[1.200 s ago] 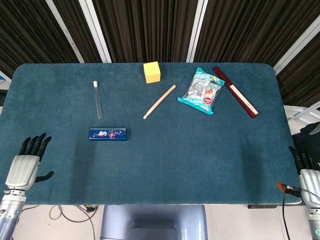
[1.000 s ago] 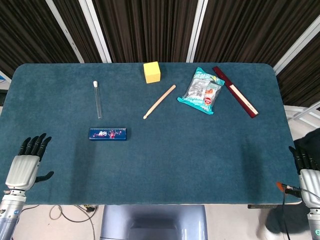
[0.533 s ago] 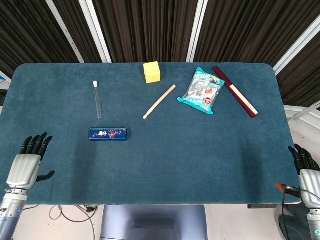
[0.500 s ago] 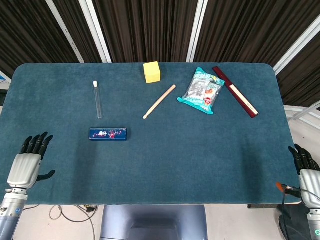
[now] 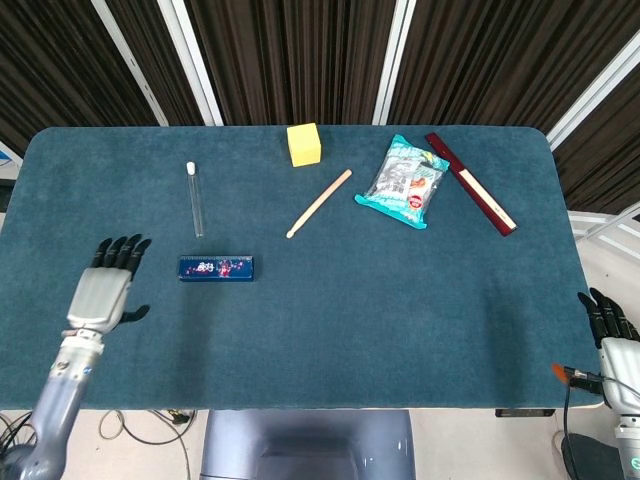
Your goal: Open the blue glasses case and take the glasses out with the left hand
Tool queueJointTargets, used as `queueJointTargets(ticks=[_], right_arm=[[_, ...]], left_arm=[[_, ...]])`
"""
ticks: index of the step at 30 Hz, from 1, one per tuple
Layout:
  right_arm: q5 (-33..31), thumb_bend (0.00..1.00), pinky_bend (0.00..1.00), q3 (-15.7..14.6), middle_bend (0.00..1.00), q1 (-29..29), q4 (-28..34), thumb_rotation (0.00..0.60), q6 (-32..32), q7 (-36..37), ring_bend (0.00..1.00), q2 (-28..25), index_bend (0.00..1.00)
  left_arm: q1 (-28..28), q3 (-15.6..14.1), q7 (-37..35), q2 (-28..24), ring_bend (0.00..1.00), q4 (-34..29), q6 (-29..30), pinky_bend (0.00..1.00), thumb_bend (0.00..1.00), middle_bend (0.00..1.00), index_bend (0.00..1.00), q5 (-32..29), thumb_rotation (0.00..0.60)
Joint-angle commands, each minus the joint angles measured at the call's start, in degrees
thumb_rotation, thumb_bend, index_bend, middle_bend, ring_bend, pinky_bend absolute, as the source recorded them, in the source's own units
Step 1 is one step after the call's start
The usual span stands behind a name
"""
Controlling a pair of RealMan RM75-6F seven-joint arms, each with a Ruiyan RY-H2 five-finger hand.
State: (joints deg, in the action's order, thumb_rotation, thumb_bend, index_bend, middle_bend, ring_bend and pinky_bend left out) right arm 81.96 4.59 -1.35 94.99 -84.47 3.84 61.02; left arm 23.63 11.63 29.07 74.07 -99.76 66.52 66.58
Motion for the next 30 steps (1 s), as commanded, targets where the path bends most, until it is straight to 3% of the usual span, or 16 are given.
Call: queueJointTargets(ticks=[1,11,18,30], right_arm=[[-0.10,0.17,0.19,0.03,0.00,-0.06,0.03,0.600,0.15,0.14,0.00,-0.07,0.00],[-0.31,0.17,0.19,0.13,0.00,-0.22,-0.04,0.600,0.50,0.60,0.00,-0.18,0.00],[-0.51,0.17,0.19,0.21,0.00,-0.30,-0.03,0.600,0.63,0.58,0.00,-0.13,0.00],[-0.83,0.17,0.19,0.32,0.00,-0.31,0.11,0.600,0.65,0.36,0.00,-0.07,0.00]], left_arm=[[4.55,2.69,4.38,3.97,0.00,2.99,-3.39,0.02,0.21,0.15,0.00,-5.65,0.600],[11.22,3.28,10.97,10.87,0.00,10.33,-6.18,0.04,0.25,0.22,0.00,-15.40,0.600],[12.86,1.97,11.77,13.02,0.00,13.60,-7.34,0.04,0.31,0.23,0.00,-18.18,0.600],[15.08,0.93,10.98,15.20,0.00,17.34,-8.04,0.04,0.31,0.26,0.00,-19.87,0.600]])
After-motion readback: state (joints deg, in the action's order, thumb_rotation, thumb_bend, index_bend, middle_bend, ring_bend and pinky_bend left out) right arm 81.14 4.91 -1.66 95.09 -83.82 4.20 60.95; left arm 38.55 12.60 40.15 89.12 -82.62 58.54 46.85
